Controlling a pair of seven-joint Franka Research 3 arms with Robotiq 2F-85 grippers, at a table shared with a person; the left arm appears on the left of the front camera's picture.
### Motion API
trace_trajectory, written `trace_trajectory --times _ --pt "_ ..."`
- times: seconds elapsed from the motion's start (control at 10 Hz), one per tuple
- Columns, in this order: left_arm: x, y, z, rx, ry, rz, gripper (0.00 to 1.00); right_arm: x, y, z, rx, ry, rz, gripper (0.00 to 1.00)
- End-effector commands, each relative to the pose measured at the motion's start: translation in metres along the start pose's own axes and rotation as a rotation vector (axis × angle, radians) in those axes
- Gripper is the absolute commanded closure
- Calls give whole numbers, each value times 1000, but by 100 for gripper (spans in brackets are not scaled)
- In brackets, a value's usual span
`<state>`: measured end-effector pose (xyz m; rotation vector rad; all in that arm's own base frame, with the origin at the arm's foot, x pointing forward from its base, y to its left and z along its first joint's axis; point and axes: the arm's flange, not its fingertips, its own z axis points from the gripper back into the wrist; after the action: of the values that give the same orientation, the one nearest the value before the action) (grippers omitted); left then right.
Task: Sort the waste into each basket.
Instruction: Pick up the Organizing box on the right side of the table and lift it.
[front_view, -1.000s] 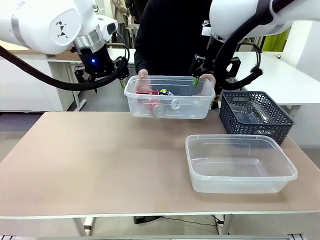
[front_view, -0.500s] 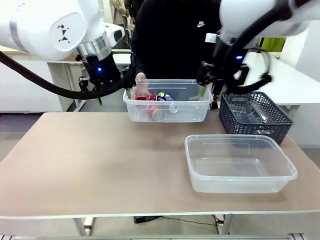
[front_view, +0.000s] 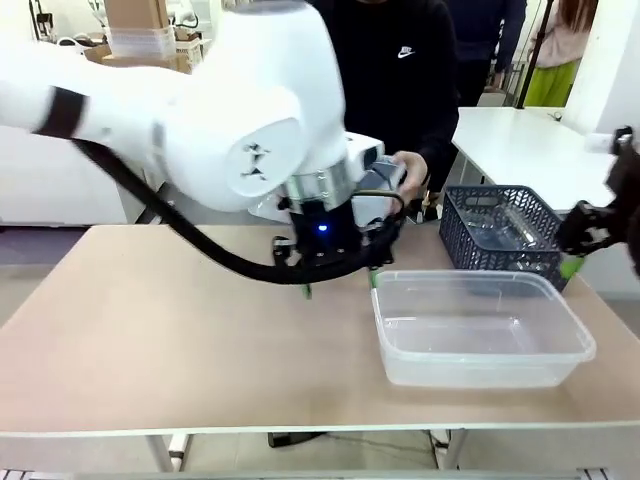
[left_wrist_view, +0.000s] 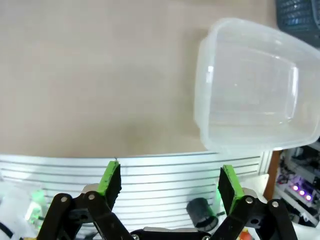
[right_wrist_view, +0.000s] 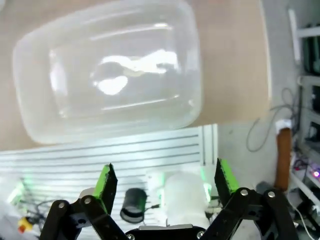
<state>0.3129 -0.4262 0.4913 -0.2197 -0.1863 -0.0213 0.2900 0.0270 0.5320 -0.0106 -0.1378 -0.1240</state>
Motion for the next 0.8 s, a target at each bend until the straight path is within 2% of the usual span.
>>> trace_trajectory --times 0.0,0.3,0.4,0.7 --pt "-4 18 20 11 -9 29 0 6 13 6 44 19 35 0" --pt "-4 18 20 11 -9 29 0 6 13 6 44 19 35 0" --pt "5 6 9 6 -4 16 0 2 7 2 16 5 15 0" --pt "31 -53 -93 88 1 -35 0 7 -27 -95 44 87 15 0"
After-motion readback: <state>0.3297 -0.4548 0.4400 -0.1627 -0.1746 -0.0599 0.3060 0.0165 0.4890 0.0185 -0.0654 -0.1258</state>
